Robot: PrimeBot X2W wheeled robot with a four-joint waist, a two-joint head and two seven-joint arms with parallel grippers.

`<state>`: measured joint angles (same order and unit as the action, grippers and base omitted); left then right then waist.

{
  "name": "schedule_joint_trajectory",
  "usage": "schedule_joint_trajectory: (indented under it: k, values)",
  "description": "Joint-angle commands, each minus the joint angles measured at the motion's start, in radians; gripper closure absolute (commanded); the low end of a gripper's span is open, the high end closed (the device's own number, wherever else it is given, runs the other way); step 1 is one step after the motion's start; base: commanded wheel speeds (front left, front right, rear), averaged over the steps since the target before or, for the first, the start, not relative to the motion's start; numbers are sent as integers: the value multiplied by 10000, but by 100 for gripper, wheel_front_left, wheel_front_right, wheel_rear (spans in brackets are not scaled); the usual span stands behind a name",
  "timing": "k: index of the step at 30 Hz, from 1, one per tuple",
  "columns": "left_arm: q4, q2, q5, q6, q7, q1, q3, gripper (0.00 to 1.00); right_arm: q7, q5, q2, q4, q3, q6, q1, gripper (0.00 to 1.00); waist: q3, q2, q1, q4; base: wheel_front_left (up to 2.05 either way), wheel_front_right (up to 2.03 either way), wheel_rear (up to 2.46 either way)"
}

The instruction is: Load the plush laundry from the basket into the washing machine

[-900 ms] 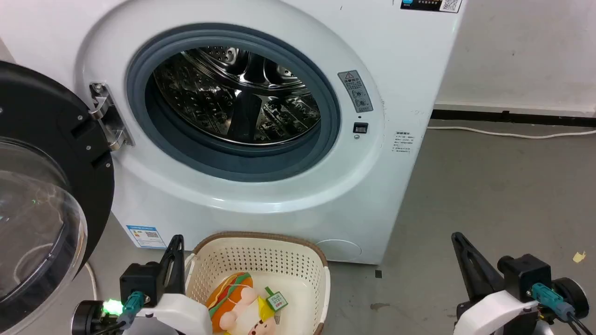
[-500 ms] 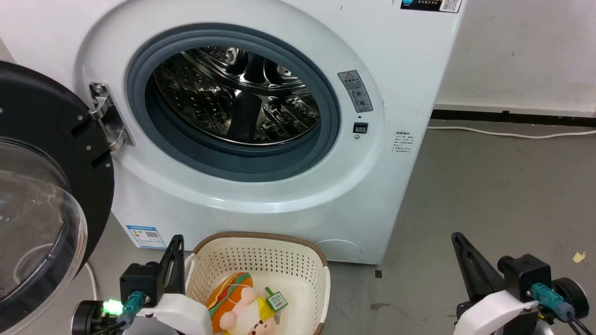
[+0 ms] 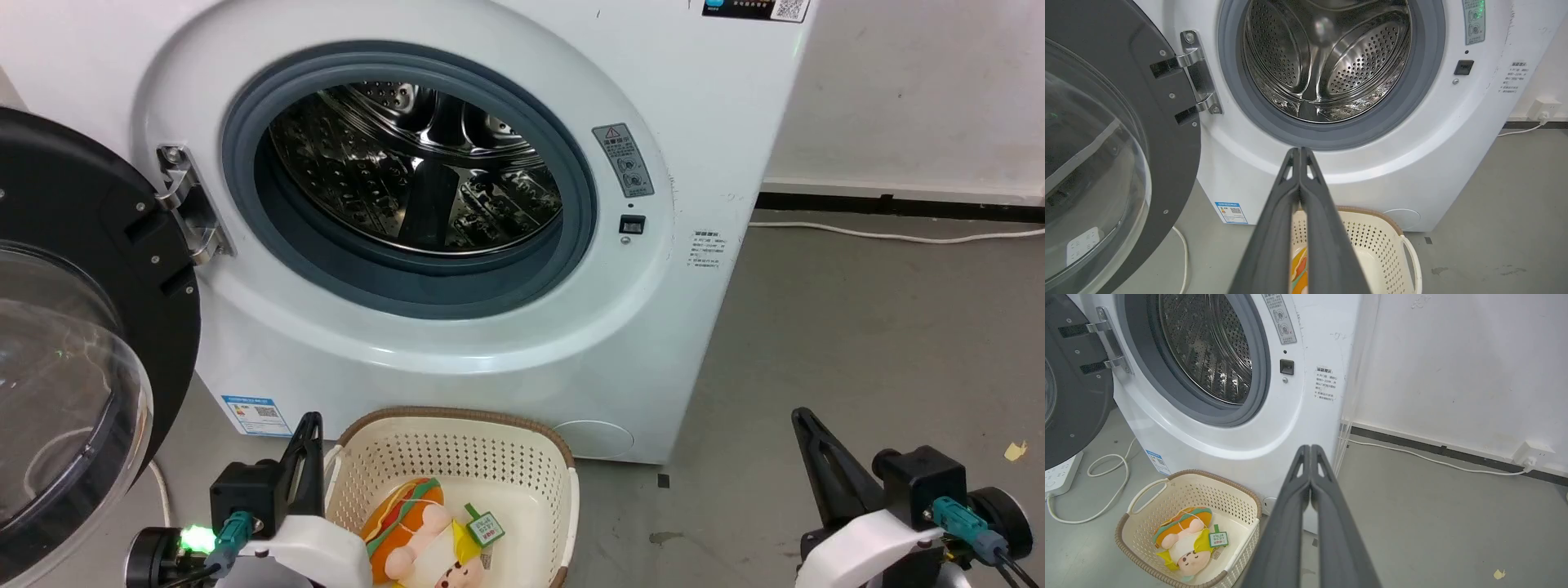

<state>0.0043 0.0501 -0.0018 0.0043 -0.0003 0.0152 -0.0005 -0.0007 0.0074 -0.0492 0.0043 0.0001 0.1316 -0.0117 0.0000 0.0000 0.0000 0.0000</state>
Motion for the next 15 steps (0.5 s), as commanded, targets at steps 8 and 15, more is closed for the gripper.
schedule_joint_trajectory:
  k: [8,15]
  values:
    - [-43,1,18,-43,3,-152,5,100,7,-74,-10,-43,-1,-9,117,100,0,0,0,0,0,0,0]
    - [-43,1,18,-43,3,-152,5,100,7,-74,-10,-43,-1,-9,117,100,0,0,0,0,0,0,0]
